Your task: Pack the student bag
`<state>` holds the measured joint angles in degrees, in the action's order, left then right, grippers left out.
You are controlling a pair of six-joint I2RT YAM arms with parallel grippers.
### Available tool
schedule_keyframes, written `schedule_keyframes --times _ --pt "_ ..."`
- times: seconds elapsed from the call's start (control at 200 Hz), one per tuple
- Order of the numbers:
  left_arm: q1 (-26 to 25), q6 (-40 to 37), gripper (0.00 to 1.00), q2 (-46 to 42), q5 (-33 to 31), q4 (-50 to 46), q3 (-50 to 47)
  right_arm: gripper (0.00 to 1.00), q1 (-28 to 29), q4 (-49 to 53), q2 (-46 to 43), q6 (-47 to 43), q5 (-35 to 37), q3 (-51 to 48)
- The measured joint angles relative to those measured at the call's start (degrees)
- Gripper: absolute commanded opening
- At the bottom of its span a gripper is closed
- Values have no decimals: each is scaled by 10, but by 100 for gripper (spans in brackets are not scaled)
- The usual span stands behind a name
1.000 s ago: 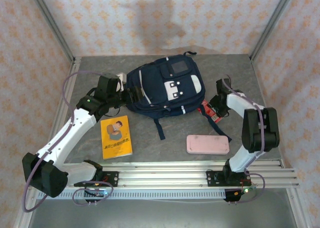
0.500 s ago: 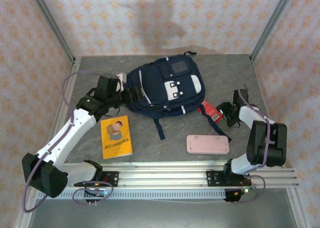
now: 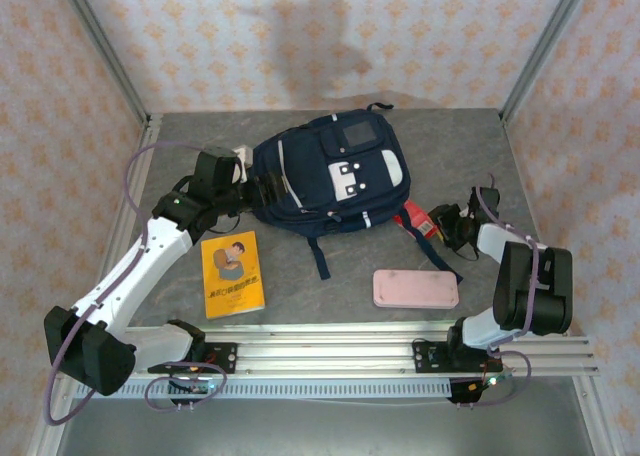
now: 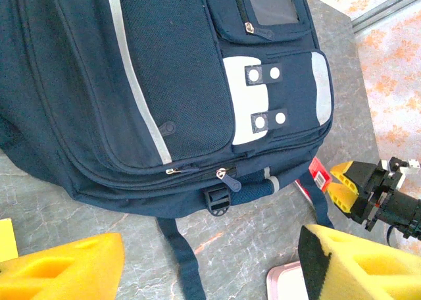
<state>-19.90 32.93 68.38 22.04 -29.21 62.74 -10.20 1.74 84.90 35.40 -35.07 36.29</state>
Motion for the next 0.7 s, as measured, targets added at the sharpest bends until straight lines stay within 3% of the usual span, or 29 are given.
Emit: schedule_keyframes --times 0.18,0.33,0.525,0.696 --pt "0 0 71 0 0 0 0 31 0 -94 0 32 -30 -46" --pt "0 0 71 0 0 0 0 26 0 -190 1 71 -61 -78" --pt "0 0 71 0 0 0 0 26 0 -368 65 146 -113 -99" --pt "0 0 71 1 0 0 0 31 -2 -589 190 252 -156 -100"
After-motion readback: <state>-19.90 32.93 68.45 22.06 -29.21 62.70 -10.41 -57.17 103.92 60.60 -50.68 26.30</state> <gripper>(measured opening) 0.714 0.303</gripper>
